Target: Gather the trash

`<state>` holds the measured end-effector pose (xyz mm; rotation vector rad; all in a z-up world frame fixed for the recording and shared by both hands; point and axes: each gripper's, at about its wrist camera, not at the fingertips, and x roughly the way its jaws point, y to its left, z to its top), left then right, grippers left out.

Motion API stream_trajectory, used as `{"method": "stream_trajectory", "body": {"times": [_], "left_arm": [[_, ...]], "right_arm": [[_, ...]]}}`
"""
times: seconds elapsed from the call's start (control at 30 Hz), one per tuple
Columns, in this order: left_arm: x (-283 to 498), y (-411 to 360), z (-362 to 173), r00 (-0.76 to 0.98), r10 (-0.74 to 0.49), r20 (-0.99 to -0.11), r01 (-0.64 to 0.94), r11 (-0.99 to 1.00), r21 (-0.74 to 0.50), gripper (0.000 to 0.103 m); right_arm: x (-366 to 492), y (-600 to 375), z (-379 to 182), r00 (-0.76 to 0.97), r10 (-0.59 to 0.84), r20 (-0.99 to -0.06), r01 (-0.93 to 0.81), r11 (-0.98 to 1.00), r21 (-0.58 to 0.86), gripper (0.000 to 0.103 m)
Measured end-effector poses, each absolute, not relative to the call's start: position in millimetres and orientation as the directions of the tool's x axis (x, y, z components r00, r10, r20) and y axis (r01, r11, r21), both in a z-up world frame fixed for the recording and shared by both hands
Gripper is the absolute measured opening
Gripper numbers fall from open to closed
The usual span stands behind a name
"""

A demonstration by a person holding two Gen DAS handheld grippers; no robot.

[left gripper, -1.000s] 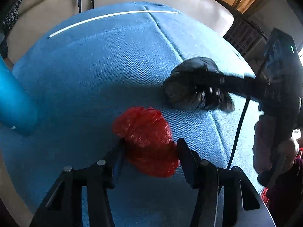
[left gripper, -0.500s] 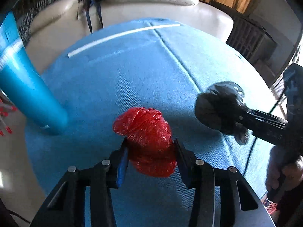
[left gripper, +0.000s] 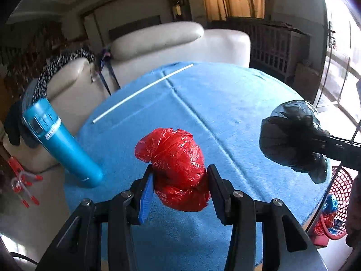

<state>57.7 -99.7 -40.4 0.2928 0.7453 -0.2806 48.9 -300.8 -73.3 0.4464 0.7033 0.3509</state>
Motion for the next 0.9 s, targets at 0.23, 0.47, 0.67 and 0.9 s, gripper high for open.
{"method": "stream_trajectory", "body": {"times": [0.23, 0.47, 0.67, 0.9], "left_arm": [[35.7, -106.7, -22.9, 0.74, -0.16, -0.653, 0.37, 0.908, 0.197, 0.048], [23.3, -113.8, -16.4, 0.752, -0.167, -0.637, 0.381, 0.9, 0.214, 0.048], [17.8, -120.6, -14.2, 0.758, -0.165, -0.631, 0.384, 0.895, 0.228, 0.048], [9.5, -131.2, -12.7, 0.762, -0.169, -0.625, 0.396, 0.885, 0.244, 0.048]], "right_arm": [[10.8, -307.7, -56.9, 0.755, 0.444, -0.482, -0.153, 0.835, 0.529, 0.045], [-10.9, -310.5, -48.2, 0.779, 0.428, -0.458, -0.152, 0.838, 0.525, 0.045], [-25.8, -318.8, -44.9, 0.794, 0.418, -0.442, -0.149, 0.838, 0.524, 0.045], [-37.6, -324.8, -43.7, 0.806, 0.398, -0.438, -0.135, 0.844, 0.52, 0.045]]}}
